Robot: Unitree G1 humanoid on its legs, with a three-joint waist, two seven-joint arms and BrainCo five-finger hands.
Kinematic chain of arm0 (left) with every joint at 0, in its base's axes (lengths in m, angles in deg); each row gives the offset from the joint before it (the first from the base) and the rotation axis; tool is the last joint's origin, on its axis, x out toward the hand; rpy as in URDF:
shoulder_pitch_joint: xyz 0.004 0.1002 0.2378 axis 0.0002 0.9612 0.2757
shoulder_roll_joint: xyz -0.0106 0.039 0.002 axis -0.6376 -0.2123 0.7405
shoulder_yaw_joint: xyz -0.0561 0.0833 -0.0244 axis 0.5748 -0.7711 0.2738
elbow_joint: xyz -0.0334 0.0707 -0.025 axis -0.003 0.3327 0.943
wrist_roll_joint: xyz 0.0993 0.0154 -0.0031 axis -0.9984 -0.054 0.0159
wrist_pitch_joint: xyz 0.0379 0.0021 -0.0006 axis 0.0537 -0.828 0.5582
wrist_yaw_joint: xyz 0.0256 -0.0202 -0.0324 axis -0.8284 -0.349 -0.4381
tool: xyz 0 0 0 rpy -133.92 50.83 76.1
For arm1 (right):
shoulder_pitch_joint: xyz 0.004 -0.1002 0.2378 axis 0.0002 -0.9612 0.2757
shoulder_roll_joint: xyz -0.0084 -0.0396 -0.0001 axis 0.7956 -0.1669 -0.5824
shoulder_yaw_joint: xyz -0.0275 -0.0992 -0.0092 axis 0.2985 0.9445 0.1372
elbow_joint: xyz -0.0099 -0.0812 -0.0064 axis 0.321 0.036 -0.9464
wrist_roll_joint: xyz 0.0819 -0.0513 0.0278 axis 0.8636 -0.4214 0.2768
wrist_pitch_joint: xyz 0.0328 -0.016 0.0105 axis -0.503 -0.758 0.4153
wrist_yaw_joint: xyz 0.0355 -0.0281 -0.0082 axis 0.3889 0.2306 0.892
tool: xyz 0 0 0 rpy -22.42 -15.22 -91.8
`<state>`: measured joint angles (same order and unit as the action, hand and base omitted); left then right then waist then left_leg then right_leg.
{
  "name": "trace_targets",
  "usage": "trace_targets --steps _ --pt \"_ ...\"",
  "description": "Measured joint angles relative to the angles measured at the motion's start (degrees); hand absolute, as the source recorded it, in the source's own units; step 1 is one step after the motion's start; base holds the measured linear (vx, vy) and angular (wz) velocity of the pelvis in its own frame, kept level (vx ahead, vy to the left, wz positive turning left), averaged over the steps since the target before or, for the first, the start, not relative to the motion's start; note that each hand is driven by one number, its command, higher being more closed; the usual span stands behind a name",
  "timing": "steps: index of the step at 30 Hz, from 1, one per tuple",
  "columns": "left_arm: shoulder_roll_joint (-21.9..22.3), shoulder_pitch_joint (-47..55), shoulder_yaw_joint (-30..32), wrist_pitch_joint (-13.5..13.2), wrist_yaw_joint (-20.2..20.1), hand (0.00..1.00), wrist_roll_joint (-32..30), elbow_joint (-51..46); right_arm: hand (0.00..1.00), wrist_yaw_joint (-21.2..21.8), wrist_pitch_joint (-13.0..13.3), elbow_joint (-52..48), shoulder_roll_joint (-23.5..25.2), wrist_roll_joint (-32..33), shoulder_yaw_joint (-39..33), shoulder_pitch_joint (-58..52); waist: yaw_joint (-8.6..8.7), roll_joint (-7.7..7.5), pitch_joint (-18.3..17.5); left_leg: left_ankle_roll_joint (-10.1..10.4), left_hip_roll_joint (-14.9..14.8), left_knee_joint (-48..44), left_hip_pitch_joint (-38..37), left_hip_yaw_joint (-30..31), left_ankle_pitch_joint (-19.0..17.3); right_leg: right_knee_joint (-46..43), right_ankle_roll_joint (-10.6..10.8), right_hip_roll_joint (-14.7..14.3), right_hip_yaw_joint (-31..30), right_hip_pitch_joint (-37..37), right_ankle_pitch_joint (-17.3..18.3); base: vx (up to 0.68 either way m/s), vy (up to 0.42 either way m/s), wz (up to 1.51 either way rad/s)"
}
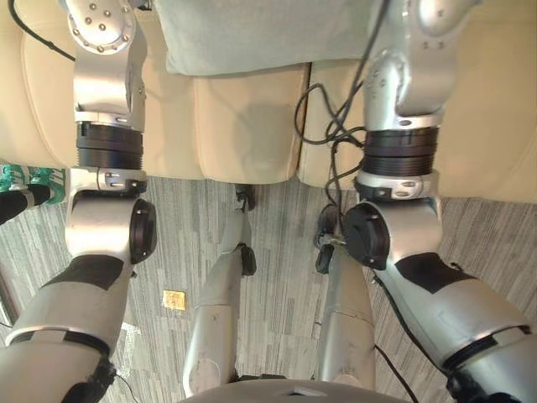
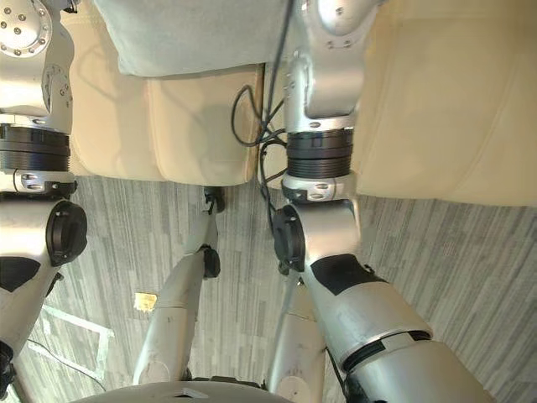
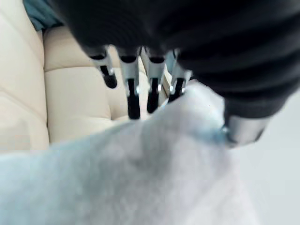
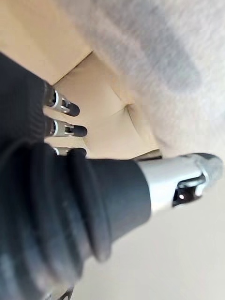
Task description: Pick up cushions and gather them together orderly.
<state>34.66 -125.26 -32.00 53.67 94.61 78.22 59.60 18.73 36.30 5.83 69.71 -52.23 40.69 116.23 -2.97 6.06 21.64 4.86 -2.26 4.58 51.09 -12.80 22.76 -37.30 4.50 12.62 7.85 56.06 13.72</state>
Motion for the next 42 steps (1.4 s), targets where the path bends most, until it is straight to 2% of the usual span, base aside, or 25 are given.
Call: trace_targets --steps 7,10,14,15,17,18,19,21,23,25,26,28,30,33,36,39,42 --pt "-10.8 4.7 7.1 -1.5 -1.3 0.00 2.7 -0.2 0.00 2.6 0.3 -2.1 -8.3 3.6 0.0 -5.6 1.07 -0.09 0.0 0.0 -1.5 0.0 -2.8 0.0 0.0 0.6 -0.1 -1.5 -0.2 -2.3 -0.1 0.00 -0.086 -0.15" --pt "-11.9 10.8 11.0 -1.8 -2.9 0.00 5.7 -0.2 0.00 4.5 0.9 -4.3 -12.1 6.7 -1.1 -10.7 1.93 -0.12 0.0 0.0 -1.7 0.0 -4.2 -0.1 0.0 0.5 -0.2 -1.9 -1.2 -3.1 -0.2 0.00 -0.068 -0.13" --pt "-11.4 23.4 15.3 -1.8 -3.7 0.00 8.0 -3.9 0.00 7.0 1.3 -11.0 -12.4 7.0 -1.3 -20.9 3.12 -0.34 0.0 0.0 -2.2 0.0 -7.2 0.2 0.0 1.3 -0.2 -2.4 -1.1 -6.1 -0.2 0.00 -0.092 -0.11" --pt "-9.5 29.6 18.0 -2.4 -3.9 0.00 8.4 -8.1 0.00 8.1 1.4 -15.8 -12.8 6.9 -0.6 -26.6 3.37 -0.59 -0.1 0.0 -2.6 0.0 -8.2 0.4 0.0 2.1 -0.3 -2.9 -1.0 -7.5 -0.2 0.01 -0.105 -0.08" --pt "-6.2 36.7 18.8 -3.2 -4.4 0.00 8.4 -11.9 0.00 10.2 1.5 -21.0 -14.1 6.3 0.5 -34.4 3.53 -0.75 -0.2 0.0 -2.6 0.1 -9.7 0.6 0.0 2.5 -0.3 -2.9 -0.7 -9.3 -0.2 0.01 -0.115 -0.02" --pt "-2.3 43.4 19.1 -3.7 -5.2 0.00 8.3 -15.1 0.00 12.7 1.5 -24.3 -14.2 4.9 0.9 -41.5 3.77 -1.06 -0.3 -0.5 -2.6 0.0 -11.3 1.5 -0.4 3.1 -0.3 -3.0 -0.6 -11.2 -0.2 0.03 -0.103 -0.05" --pt "1.3 48.5 18.5 -4.2 -5.5 0.00 8.3 -17.2 0.00 14.1 1.6 -26.4 -13.8 3.7 1.7 -47.6 3.86 -1.33 -0.5 -1.8 -2.8 0.1 -12.9 2.1 -1.5 3.6 -0.2 -3.2 -0.3 -12.8 -0.2 0.04 -0.115 -0.11" --pt "6.2 56.5 16.6 -4.3 -7.4 0.00 8.3 -17.9 0.00 17.0 1.6 -27.2 -12.2 1.6 3.1 -56.8 4.06 -2.06 -0.9 -2.4 -3.0 0.1 -15.9 2.1 -4.3 4.5 -0.2 -3.5 -0.1 -15.9 0.1 0.04 -0.077 -0.11" --pt "12.1 66.7 12.7 -4.1 -10.3 0.00 8.2 -16.3 0.00 20.6 1.5 -27.1 -7.3 0.1 3.3 -69.5 4.61 -4.38 -2.2 -2.2 -2.6 0.0 -19.8 2.0 -5.8 5.9 -0.1 -3.2 0.2 -20.4 0.2 0.05 -0.046 0.00" --pt "15.9 73.7 10.1 -3.9 -12.7 0.00 8.1 -13.3 0.00 23.7 1.5 -26.0 -3.1 -0.4 3.6 -78.3 4.67 -6.21 -3.3 -2.4 -2.5 0.1 -23.6 1.7 -7.1 7.6 0.0 -3.2 0.5 -25.2 0.3 0.05 -0.034 -0.01" --pt "16.9 75.4 9.7 -3.8 -13.3 0.00 8.1 -12.3 0.00 24.2 1.5 -25.6 -2.2 -0.4 3.8 -80.5 4.67 -6.57 -3.6 -2.6 -2.6 0.0 -24.7 1.7 -7.4 8.3 0.0 -3.2 0.6 -26.5 0.3 0.06 -0.032 -0.05" --pt "19.3 80.3 8.7 -3.5 -15.1 0.00 7.6 -8.3 0.00 26.2 1.8 -21.9 -0.1 -0.4 5.0 -86.0 4.80 -7.45 -6.3 -2.5 -2.7 0.1 -27.1 1.2 -8.3 10.8 -0.2 -3.6 0.5 -29.6 0.2 0.05 -0.016 -0.13" --pt "20.9 84.3 6.6 -3.2 -16.8 0.00 6.6 -3.0 0.00 28.3 1.7 -14.5 2.2 -0.6 5.5 -89.6 4.09 -8.22 -8.4 -2.4 -3.0 0.1 -31.3 -0.3 -9.6 13.8 -0.1 -4.2 -0.4 -34.3 -0.7 0.07 -0.014 -0.31" --pt "22.5 86.3 6.1 -2.9 -17.9 0.00 4.1 4.3 0.00 29.9 1.3 -3.7 4.1 -3.0 5.4 -91.2 3.62 -7.83 -12.1 -2.1 -3.4 0.1 -34.7 -1.6 -10.5 18.0 0.6 -4.9 -1.4 -38.8 -2.4 0.08 -0.016 -0.31" --pt "23.1 86.3 6.4 -2.3 -18.6 0.00 2.5 14.8 0.00 31.1 -0.3 12.5 4.6 -5.7 5.1 -90.1 3.09 -7.42 -15.0 -2.0 -3.8 0.1 -39.3 -3.0 -11.7 24.3 0.9 -6.1 -3.1 -45.0 -5.2 0.08 -0.003 -0.36" --pt "23.0 85.9 6.5 -1.9 -18.7 0.00 1.4 19.0 0.00 31.4 -1.7 22.5 4.5 -8.7 4.3 -88.6 3.29 -7.19 -15.7 -2.0 -3.8 0.1 -41.7 -3.6 -12.2 27.8 1.2 -6.6 -4.1 -48.3 -7.0 0.04 0.007 -0.19" --pt "22.1 84.9 6.6 -1.8 -18.7 0.00 0.9 21.3 0.00 32.1 -2.8 28.1 4.5 -10.8 4.3 -86.7 2.99 -7.24 -15.7 -1.9 -3.8 0.1 -43.6 -5.6 -12.6 29.4 1.5 -6.8 -6.9 -49.6 -8.5 -0.01 0.023 -0.39"
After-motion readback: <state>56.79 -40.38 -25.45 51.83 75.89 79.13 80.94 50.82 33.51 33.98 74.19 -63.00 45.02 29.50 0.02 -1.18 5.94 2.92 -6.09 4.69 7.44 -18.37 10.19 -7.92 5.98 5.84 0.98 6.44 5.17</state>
